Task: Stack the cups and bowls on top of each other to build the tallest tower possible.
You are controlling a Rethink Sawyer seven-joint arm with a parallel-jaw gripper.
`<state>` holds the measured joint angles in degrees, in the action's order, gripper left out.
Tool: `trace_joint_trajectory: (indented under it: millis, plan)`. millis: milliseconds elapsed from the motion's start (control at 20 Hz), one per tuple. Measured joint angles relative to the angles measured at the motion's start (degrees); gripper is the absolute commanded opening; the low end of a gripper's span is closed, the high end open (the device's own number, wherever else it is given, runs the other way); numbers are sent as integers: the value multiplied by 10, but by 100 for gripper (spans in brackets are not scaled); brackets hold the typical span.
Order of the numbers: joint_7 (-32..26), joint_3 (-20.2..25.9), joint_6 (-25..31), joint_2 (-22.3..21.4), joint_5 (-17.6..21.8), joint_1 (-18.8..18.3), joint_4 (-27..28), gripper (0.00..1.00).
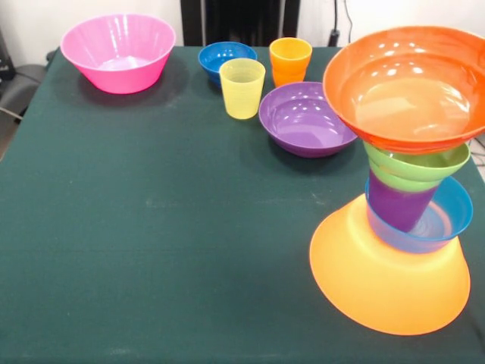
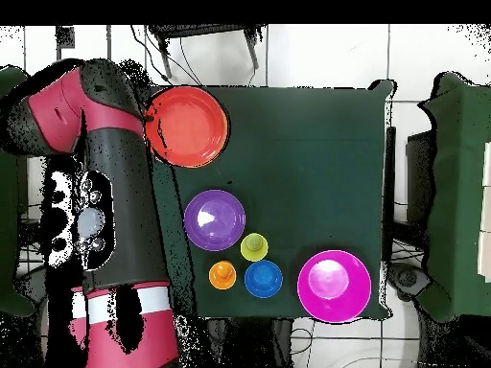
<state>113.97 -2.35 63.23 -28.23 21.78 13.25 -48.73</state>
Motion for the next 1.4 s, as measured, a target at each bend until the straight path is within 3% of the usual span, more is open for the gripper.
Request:
trace_joint_trajectory:
  millis: [500,1400]
  plan:
    - [0,1,-36,7,1,0,0,0]
    - [0,1,-39,16,1,0,0,0]
